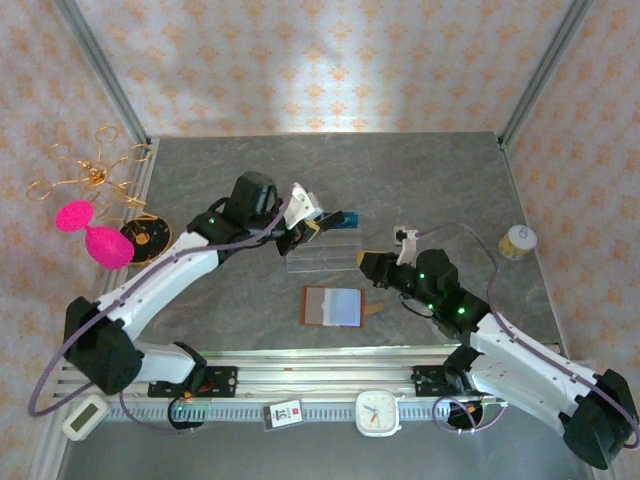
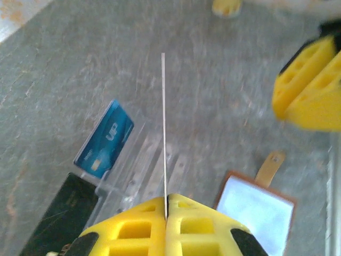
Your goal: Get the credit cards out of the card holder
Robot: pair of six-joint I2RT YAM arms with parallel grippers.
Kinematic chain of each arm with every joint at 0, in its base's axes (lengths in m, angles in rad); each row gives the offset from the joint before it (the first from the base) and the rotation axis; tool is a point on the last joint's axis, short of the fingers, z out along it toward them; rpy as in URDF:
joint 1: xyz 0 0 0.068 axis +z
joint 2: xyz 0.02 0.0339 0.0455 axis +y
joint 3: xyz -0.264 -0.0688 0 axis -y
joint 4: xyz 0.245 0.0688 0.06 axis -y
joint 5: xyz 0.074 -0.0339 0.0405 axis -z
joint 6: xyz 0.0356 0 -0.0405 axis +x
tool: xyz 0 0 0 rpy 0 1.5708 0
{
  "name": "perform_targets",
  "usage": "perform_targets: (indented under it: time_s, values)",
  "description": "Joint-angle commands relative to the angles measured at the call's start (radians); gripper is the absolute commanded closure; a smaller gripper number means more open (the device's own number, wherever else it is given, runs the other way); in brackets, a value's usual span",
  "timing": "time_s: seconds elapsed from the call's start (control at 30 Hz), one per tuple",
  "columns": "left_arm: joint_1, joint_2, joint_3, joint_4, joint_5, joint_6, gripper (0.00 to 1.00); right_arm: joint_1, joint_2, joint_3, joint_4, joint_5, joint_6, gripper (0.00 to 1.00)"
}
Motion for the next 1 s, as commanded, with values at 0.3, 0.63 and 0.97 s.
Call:
perform_targets:
  time_s: [0.3,0.63,0.97]
  values:
    - [0.136,0.191,0.168,-0.246,-0.07,0.471,1.0,-0.047,0.073,0.029,-0.028,0.003,-0.056,0.82]
    - [0.196,0.243,0.145,-0.158,0.001,0.543,1.0,-0.152,0.17,0.092,-0.013,-0.08,-0.073,0.83]
    - [0.214,0.35,0.244,-0.25,0.024,0.621,1.0,-0.175,0.255,0.137,0.001,-0.114,-0.065,0.83]
